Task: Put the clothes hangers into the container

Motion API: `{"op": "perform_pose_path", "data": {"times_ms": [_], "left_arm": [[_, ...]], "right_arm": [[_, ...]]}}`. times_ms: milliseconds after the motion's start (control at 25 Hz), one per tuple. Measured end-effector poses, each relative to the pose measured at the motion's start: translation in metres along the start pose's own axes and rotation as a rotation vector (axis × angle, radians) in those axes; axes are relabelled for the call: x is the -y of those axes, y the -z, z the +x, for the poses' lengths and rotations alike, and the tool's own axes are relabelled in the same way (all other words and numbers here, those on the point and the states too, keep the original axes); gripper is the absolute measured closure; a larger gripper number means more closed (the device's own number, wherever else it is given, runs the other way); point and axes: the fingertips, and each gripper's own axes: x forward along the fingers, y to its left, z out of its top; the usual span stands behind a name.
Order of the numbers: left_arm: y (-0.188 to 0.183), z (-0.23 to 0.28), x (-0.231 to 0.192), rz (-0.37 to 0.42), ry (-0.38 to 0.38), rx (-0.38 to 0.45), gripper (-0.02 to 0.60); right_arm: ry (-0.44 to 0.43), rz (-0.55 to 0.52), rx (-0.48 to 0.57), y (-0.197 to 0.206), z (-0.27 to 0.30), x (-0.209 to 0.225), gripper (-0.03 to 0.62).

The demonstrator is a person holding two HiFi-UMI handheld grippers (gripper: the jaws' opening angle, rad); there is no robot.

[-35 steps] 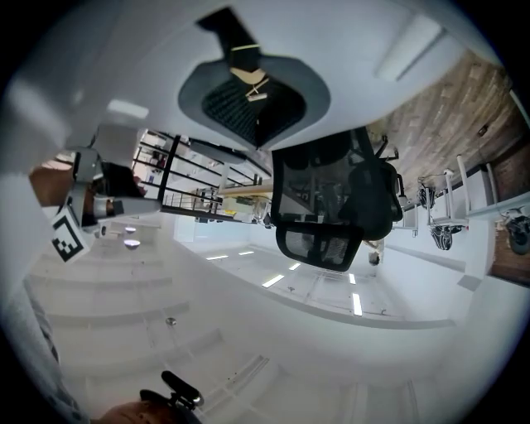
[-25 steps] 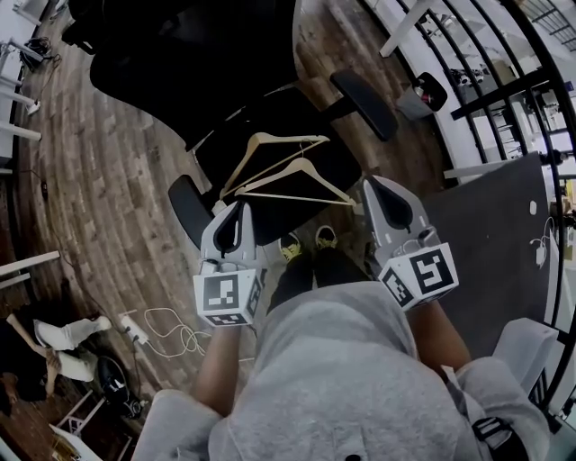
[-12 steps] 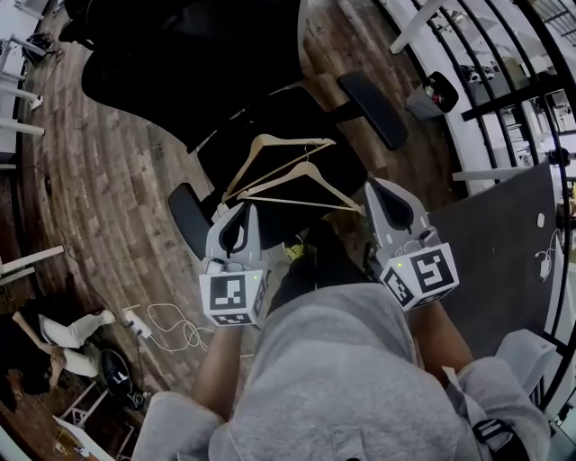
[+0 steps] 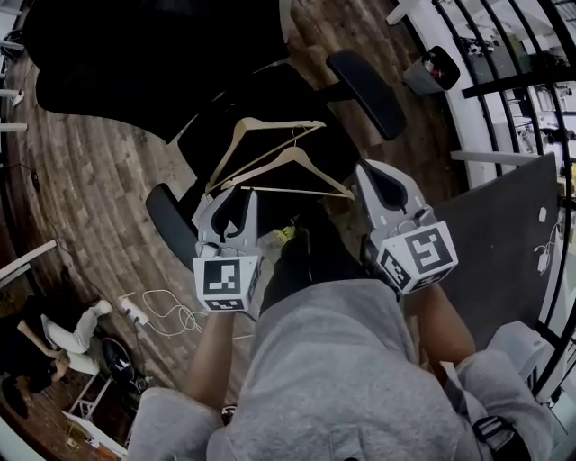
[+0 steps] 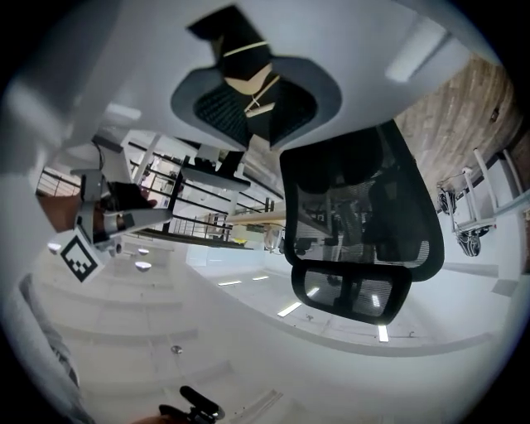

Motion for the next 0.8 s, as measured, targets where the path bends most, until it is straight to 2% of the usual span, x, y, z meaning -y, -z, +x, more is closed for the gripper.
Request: {"op": "perform_pose_path", "data": {"times_ms": [360, 600, 800], "left_arm": [[0.046, 0.055, 0.013, 0.054, 0.031, -0.106, 0.420], [0.082, 0.095, 0.011, 0.103, 0.040, -0.180, 0.402], [0.133, 0.135, 0.004, 0.145, 0.052, -0.264, 0.397]], "right_arm": [[-0.037, 0.015, -0.118, 0.047, 0.028, 0.013, 0.596], [-0.054, 0.035, -0.164, 0.074, 0.057, 0.024, 0.597], [-0.074, 0.024, -0.202, 0.104, 0.082, 0.031, 0.595]]}}
